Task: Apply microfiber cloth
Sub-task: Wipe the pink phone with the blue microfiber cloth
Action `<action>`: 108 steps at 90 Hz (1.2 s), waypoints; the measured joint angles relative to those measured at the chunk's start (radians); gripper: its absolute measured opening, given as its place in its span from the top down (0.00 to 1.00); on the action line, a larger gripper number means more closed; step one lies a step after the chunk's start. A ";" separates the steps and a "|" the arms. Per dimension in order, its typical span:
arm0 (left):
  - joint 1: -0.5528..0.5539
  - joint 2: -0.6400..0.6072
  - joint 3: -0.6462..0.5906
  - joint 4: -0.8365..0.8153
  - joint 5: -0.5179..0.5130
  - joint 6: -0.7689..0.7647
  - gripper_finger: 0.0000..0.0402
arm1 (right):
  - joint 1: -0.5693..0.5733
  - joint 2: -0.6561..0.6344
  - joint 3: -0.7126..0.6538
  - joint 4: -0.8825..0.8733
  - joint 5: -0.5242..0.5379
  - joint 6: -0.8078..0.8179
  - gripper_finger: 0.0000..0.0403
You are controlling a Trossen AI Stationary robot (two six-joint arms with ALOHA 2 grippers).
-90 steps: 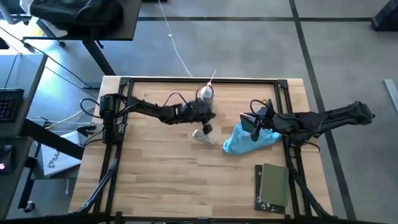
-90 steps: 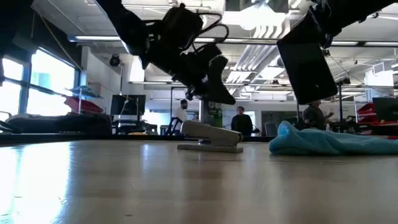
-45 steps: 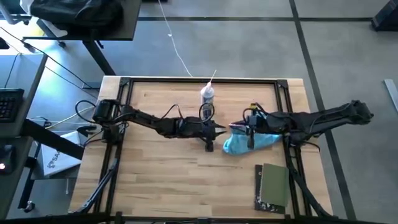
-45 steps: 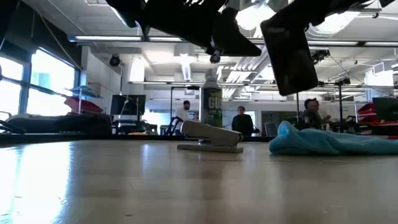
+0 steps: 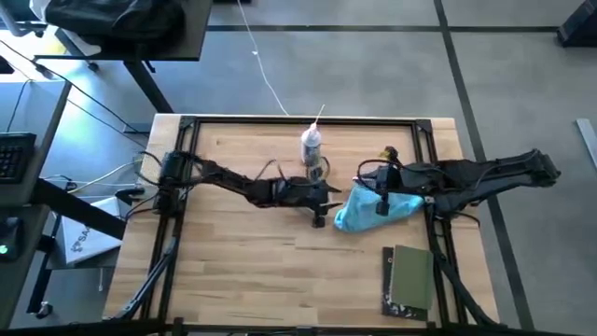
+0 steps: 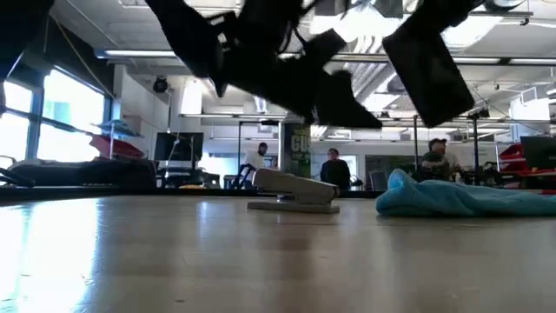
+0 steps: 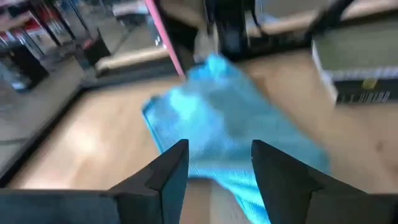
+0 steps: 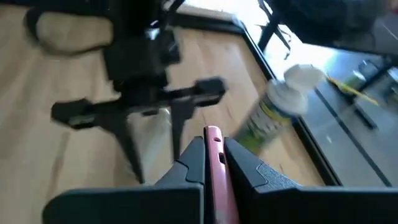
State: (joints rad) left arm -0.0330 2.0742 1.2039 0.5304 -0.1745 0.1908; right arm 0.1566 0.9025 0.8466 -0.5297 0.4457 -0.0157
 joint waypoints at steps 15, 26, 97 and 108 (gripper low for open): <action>0.000 0.099 0.144 -0.079 0.037 -0.079 0.59 | 0.000 -0.037 0.046 -0.113 0.075 0.068 0.99; -0.007 0.185 0.239 -0.171 0.038 -0.119 0.59 | 0.000 -0.066 0.050 -0.138 0.073 0.111 0.99; -0.151 0.255 0.368 -0.538 -0.245 -0.081 0.99 | 0.000 -0.078 0.049 -0.090 0.075 0.128 0.99; -0.195 0.188 0.365 -0.630 -0.301 -0.072 0.99 | 0.001 -0.071 0.001 -0.020 0.078 0.165 0.99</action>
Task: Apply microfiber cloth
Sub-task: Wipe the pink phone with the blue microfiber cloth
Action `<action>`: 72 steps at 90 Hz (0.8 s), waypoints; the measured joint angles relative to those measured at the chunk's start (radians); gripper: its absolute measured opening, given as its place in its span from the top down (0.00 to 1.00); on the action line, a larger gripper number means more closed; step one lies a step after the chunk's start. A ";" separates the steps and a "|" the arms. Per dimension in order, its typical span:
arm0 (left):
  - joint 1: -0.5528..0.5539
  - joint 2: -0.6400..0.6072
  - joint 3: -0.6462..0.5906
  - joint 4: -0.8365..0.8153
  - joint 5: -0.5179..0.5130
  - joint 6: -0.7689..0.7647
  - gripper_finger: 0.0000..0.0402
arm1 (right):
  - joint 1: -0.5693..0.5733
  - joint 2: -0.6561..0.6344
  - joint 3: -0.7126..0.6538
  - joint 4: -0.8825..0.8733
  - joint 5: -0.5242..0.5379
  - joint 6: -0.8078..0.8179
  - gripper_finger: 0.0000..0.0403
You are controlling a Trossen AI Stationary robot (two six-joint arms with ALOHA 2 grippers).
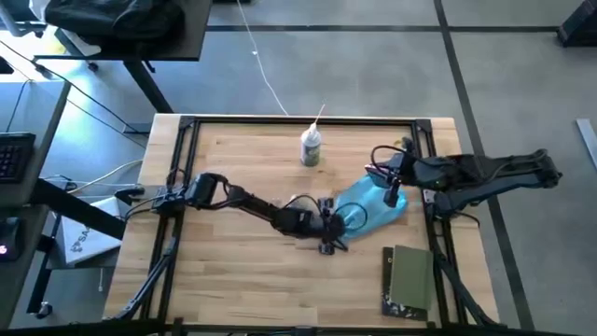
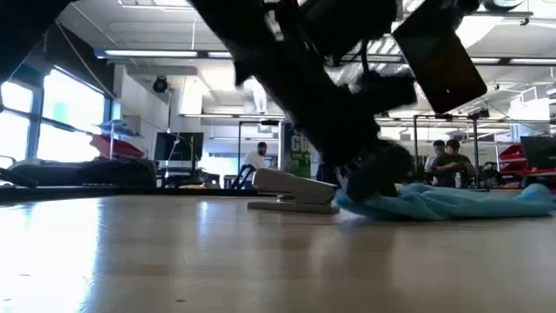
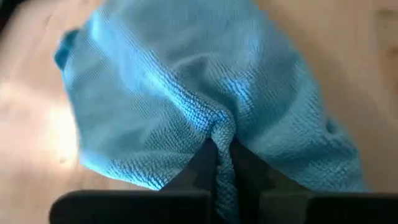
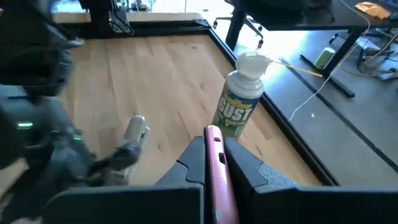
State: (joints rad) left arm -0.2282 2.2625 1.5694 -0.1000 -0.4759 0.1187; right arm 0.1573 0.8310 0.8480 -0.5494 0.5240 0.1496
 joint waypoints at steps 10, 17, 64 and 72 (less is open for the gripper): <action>-0.040 -0.072 0.002 -0.043 -0.049 0.016 1.00 | 0.000 0.000 -0.098 0.173 -0.013 0.064 0.99; -0.071 -0.117 0.003 -0.096 -0.132 0.017 1.00 | 0.000 0.001 -0.181 0.303 -0.039 0.117 0.99; -0.318 -0.523 -0.020 -0.678 -0.302 -0.429 1.00 | 0.075 0.050 -0.505 0.884 -0.022 0.295 0.99; -0.308 -0.529 -0.020 -0.531 -0.302 -0.292 1.00 | 0.087 0.081 -0.505 0.948 0.053 0.295 0.99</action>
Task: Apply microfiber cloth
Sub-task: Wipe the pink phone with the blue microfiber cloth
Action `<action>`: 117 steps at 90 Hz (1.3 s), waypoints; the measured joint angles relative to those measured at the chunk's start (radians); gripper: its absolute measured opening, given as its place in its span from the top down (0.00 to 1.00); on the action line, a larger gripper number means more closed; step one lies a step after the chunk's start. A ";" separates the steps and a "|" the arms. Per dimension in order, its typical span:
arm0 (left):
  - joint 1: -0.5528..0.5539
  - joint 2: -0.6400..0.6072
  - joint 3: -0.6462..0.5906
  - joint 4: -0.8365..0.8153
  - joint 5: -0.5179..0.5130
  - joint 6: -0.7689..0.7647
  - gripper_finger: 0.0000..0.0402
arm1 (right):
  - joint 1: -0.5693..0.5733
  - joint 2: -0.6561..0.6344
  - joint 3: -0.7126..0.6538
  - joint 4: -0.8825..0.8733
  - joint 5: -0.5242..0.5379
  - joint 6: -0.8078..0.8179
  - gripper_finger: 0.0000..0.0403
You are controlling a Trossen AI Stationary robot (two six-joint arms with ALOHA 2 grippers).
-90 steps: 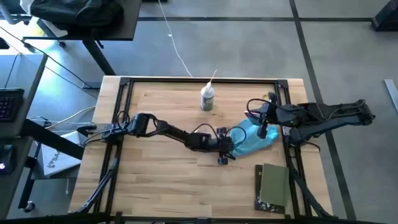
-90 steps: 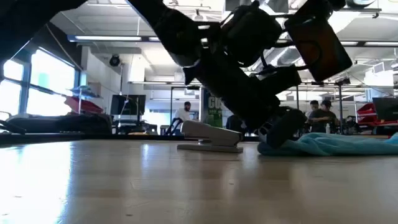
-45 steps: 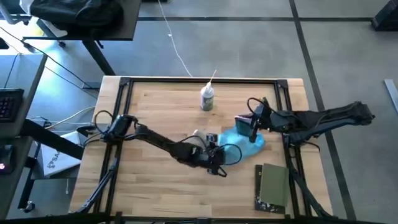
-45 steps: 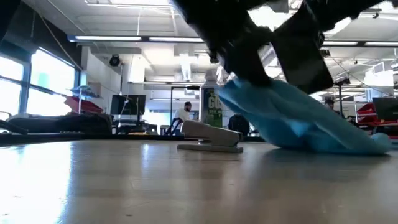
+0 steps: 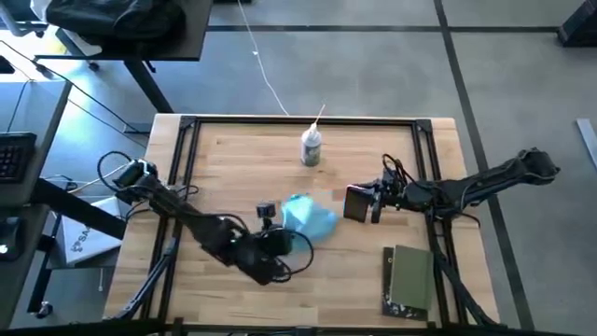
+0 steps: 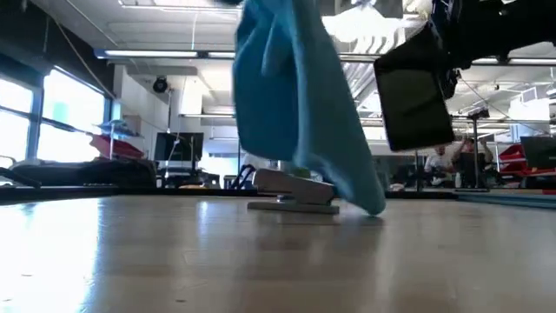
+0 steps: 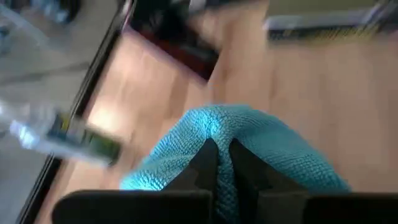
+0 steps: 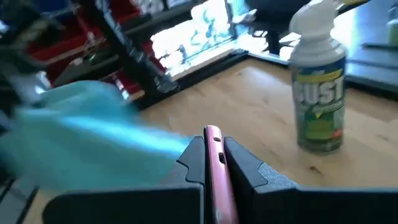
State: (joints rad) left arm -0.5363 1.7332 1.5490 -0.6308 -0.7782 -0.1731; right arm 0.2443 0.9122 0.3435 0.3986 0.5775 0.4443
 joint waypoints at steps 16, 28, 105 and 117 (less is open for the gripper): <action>0.086 0.097 0.000 0.275 -0.043 0.264 1.00 | 0.021 0.086 0.000 0.171 0.033 0.006 0.99; 0.156 0.190 0.000 0.465 -0.113 0.367 1.00 | 0.052 0.150 0.000 0.306 0.015 0.009 0.99; 0.215 0.352 0.001 1.064 -0.428 0.788 1.00 | 0.090 0.168 0.002 0.460 0.037 -0.008 0.99; 0.213 0.351 0.001 1.064 -0.406 0.751 1.00 | 0.089 0.168 0.002 0.470 0.026 -0.019 0.99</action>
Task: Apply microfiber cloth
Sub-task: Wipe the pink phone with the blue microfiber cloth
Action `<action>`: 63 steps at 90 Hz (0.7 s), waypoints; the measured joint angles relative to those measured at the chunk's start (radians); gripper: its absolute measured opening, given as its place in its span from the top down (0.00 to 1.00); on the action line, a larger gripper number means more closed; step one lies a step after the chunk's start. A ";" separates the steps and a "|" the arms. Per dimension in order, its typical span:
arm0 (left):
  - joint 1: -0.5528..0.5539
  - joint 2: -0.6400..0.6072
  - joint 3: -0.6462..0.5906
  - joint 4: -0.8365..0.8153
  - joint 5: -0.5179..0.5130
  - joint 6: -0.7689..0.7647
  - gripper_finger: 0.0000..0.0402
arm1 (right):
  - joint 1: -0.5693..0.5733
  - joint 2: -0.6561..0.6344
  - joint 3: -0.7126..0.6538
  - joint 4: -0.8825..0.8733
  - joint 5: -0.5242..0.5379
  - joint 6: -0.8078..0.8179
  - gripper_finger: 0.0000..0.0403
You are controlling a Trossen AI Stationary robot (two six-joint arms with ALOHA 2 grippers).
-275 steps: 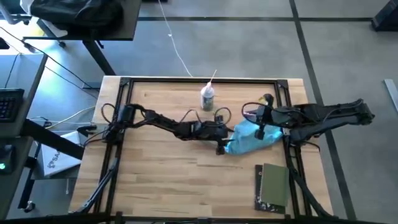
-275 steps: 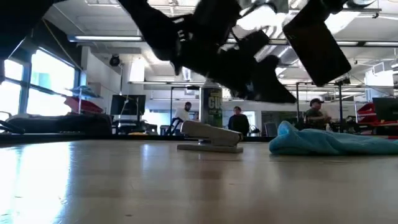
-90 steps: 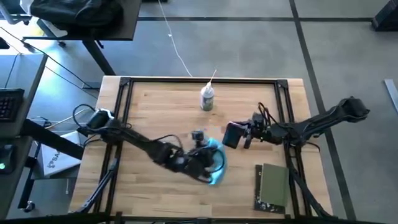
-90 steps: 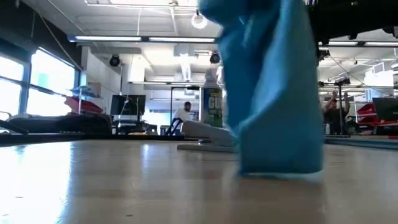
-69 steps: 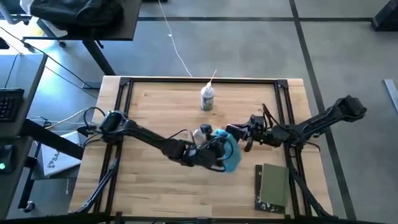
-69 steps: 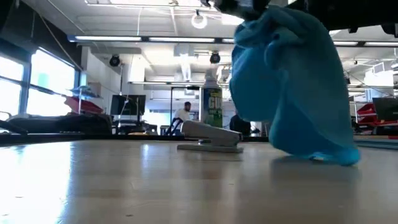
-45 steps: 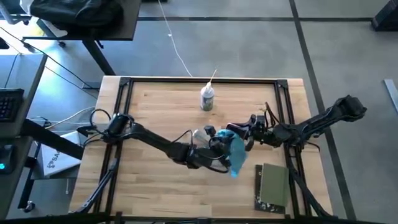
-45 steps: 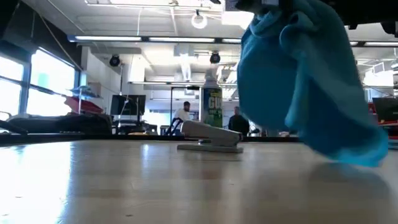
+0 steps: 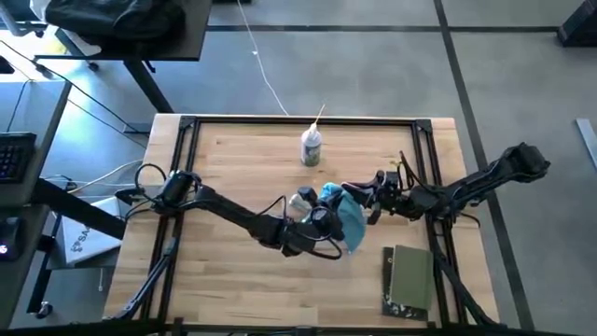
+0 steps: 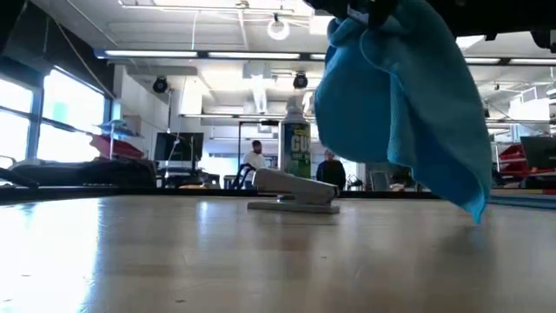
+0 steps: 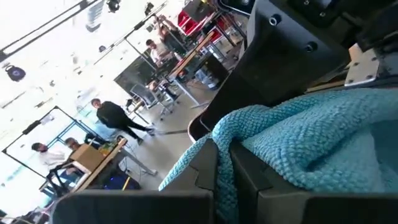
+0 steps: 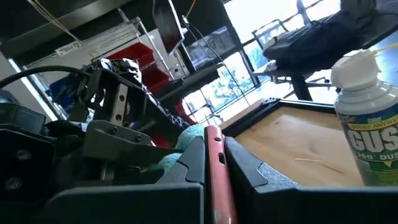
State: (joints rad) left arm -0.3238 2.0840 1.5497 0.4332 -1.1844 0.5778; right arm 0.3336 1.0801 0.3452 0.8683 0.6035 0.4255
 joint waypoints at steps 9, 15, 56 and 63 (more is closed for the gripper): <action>0.005 -0.001 0.000 0.000 0.105 -0.092 1.00 | 0.000 0.000 -0.001 0.012 -0.005 0.000 0.99; 0.013 -0.001 0.000 0.000 0.187 -0.153 1.00 | 0.001 0.000 -0.001 0.023 -0.012 0.000 0.99; 0.023 0.002 -0.046 0.191 0.312 -0.090 1.00 | 0.001 -0.001 -0.001 0.074 -0.010 0.022 0.99; 0.012 0.002 -0.098 0.331 0.320 -0.029 1.00 | 0.001 -0.001 0.001 0.087 -0.041 0.022 0.99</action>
State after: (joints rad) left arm -0.3116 2.0861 1.4515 0.7642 -0.8641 0.5485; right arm 0.3347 1.0792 0.3460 0.9550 0.5629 0.4477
